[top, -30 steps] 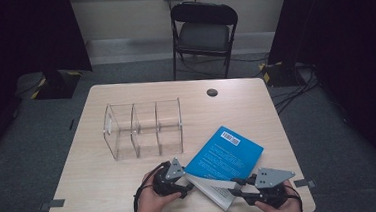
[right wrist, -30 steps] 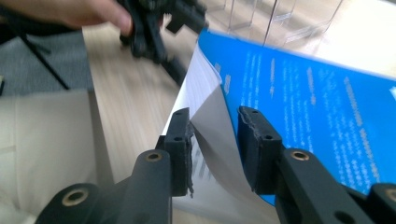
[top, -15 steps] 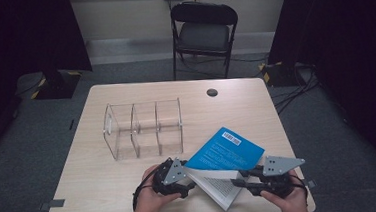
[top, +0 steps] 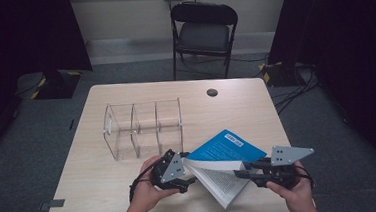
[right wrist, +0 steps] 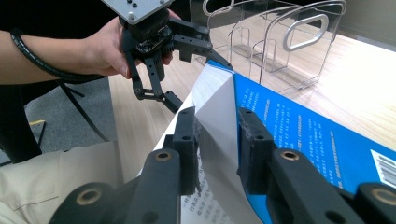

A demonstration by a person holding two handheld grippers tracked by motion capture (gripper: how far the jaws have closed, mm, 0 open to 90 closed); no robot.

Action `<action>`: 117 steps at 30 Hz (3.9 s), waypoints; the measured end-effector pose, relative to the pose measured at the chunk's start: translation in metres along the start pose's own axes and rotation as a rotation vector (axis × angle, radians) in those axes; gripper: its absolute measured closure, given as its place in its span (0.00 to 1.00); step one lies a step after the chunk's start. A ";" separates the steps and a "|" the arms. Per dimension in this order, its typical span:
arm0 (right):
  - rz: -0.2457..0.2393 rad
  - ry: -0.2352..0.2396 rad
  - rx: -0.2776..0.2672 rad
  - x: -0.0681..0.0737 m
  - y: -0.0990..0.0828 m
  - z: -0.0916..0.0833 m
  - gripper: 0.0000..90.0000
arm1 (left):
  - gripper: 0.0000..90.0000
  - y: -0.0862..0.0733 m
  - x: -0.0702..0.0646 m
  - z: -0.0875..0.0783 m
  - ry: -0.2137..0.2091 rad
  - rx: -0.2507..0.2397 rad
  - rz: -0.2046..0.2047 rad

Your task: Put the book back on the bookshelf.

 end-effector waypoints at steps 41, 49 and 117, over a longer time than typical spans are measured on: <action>0.036 0.051 -0.065 -0.009 0.018 -0.007 0.81 | 0.41 0.022 -0.012 0.008 -0.039 -0.023 0.281; 0.043 0.038 -0.077 -0.007 0.018 -0.005 0.77 | 0.48 0.023 -0.013 0.007 -0.035 -0.032 0.244; -0.413 -0.533 0.213 -0.007 -0.090 0.004 0.38 | 0.48 0.047 -0.017 0.015 -0.015 -0.009 0.233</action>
Point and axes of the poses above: each handheld gripper's, and its own axes: z roughly forward along the jaws, y roughly out of its top, x roughly to its left, the point moved 5 cm from there along z, roughly forward along the jaws, and after that the axes turned 6 degrees about -z, right-handed, at the moved point
